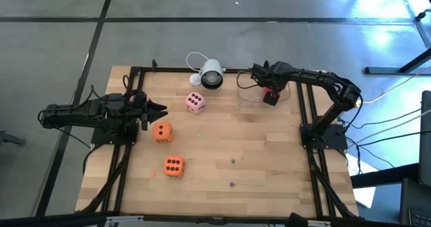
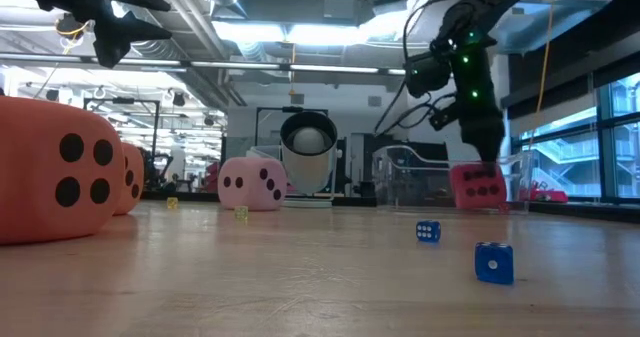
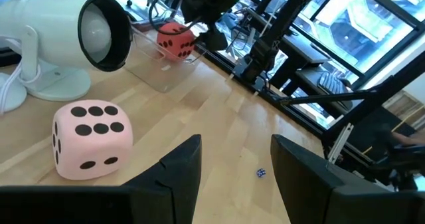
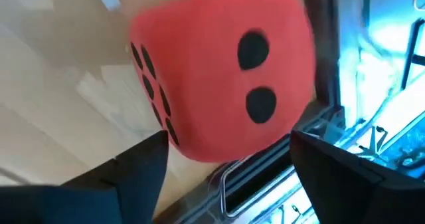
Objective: Pick & Place Dice
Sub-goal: Put the large red dice into the transparent container, then put the top small blue dice into the transparent container
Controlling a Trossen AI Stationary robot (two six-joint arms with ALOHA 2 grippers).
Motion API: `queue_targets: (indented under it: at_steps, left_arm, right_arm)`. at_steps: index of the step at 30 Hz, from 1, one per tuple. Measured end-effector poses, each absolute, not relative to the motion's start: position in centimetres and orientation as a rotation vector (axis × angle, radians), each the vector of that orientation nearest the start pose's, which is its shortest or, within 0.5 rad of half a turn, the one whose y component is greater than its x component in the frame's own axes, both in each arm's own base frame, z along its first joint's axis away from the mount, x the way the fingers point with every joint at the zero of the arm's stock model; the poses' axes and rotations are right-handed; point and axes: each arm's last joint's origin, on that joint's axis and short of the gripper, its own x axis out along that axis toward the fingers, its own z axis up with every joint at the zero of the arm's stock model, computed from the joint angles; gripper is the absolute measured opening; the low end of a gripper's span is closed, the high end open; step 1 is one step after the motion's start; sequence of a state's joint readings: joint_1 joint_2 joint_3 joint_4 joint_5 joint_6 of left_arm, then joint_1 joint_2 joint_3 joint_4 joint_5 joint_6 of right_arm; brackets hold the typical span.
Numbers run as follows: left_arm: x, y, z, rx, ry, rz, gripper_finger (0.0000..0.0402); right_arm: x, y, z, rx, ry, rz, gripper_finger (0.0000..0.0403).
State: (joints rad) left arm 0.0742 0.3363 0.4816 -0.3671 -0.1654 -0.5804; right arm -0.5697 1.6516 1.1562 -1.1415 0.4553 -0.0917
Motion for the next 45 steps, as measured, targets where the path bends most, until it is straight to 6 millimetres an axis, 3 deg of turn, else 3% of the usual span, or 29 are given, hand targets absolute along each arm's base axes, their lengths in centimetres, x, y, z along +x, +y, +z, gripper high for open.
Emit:
queue_targets:
  at_steps: [7, 13, 21, 28, 33, 39, 45]
  left_arm:
    - [9.8, 1.2, 26.4, -0.566, 0.149, 0.288, 0.0175]
    - [9.8, 1.1, 26.4, -0.578, 0.158, 0.256, 0.0175]
    - [9.8, 1.1, 26.4, -0.579, 0.163, 0.253, 0.0175]
    - [9.8, 1.1, 26.4, -0.578, 0.163, 0.255, 0.0175]
    - [9.8, 1.1, 26.4, -0.602, 0.154, 0.274, 0.0175]
    - [9.8, 1.1, 26.2, -0.658, 0.163, 0.284, 0.0175]
    - [9.4, 1.2, 25.2, -0.673, 0.253, 0.348, 0.0175]
  right_arm:
    - [25.3, -15.8, 24.5, 0.03, 1.564, -0.753, 0.0305]
    - [26.8, -14.8, 28.7, 0.193, 1.391, -0.776, 0.0282]
    - [29.0, -8.9, 33.5, 0.382, 1.121, -0.565, 0.0257]
    - [30.1, -2.3, 33.7, 0.402, 1.13, -0.393, 0.0241]
    - [30.1, 1.8, 33.7, 0.335, 1.111, -0.397, 0.0232]
    - [29.8, 5.1, 33.5, 0.326, 1.076, -0.409, 0.0225]
    - [29.8, 7.2, 31.0, 0.384, 1.063, -0.408, 0.0224]
